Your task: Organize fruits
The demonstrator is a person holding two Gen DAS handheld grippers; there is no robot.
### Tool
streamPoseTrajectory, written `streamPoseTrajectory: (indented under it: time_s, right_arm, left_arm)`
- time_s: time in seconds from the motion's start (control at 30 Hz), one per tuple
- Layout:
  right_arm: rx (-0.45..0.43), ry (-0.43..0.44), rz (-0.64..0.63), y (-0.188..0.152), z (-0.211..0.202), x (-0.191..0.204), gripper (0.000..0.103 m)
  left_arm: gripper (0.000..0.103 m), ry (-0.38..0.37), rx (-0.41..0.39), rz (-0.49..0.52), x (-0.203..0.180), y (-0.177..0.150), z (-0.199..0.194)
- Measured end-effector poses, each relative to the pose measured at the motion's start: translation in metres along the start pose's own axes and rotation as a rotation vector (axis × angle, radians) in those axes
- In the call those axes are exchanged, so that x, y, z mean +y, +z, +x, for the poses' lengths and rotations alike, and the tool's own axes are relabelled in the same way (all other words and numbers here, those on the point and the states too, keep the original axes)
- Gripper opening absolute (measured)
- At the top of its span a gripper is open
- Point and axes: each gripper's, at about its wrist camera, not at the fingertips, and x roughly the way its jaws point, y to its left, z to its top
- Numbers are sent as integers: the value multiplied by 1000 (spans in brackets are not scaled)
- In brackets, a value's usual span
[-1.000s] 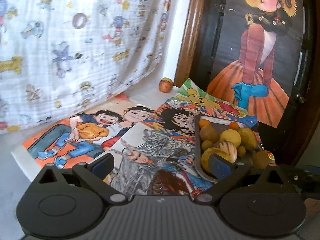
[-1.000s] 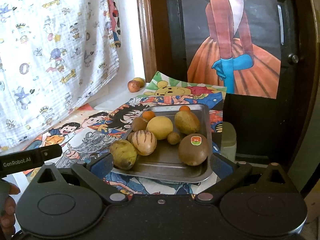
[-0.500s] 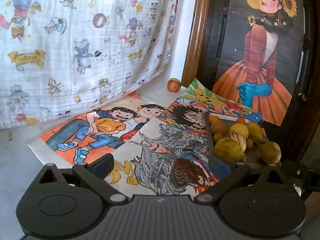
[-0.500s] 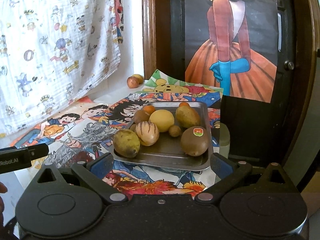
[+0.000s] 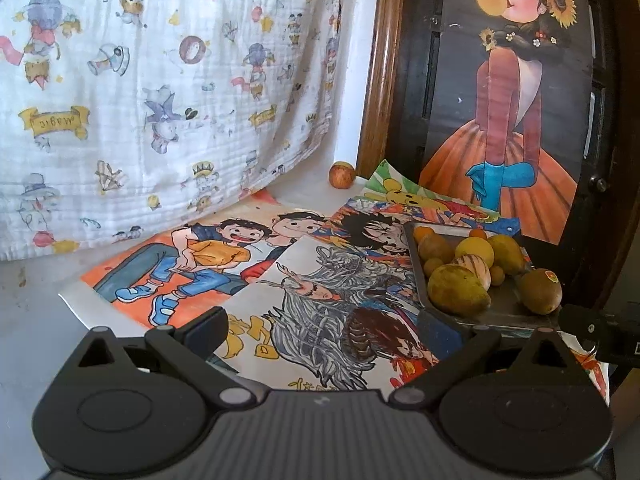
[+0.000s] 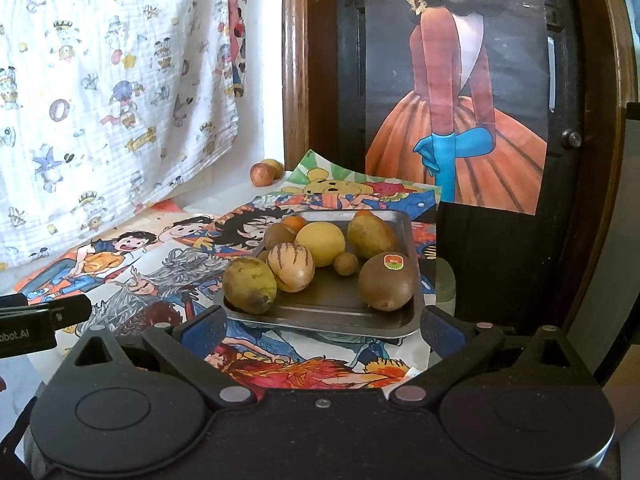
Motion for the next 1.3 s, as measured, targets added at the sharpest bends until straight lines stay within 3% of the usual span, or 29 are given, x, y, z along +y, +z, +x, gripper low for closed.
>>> streamPoseTrajectory:
  time_s: [0.27, 0.63, 1.3]
  right_arm:
    - [4, -1, 8, -12, 6, -1, 102]
    - [-63, 30, 17, -24, 1, -2, 102]
    - [-31, 31, 32, -31, 7, -2, 102]
  left_arm:
    - [102, -26, -20, 9, 1, -7, -1]
    - [102, -68, -4, -9, 5, -16, 2]
    - [102, -75, 24, 27, -1, -19, 5]
